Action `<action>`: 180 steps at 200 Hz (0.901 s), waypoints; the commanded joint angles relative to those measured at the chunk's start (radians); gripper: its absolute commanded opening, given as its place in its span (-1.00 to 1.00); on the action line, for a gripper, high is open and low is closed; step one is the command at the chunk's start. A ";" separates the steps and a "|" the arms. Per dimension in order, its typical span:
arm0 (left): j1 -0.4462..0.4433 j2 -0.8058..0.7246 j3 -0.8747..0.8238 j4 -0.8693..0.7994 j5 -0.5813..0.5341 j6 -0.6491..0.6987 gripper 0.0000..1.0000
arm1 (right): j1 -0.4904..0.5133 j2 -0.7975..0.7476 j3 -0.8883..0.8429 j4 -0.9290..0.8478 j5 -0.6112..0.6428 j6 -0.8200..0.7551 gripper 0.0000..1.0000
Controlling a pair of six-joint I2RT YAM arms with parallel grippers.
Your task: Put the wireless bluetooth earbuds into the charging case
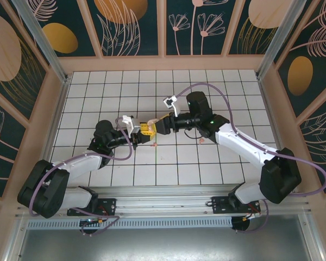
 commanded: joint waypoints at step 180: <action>-0.005 0.546 0.601 -0.767 -0.305 -0.420 -0.73 | -0.258 -0.107 -0.163 -0.107 0.289 0.226 0.17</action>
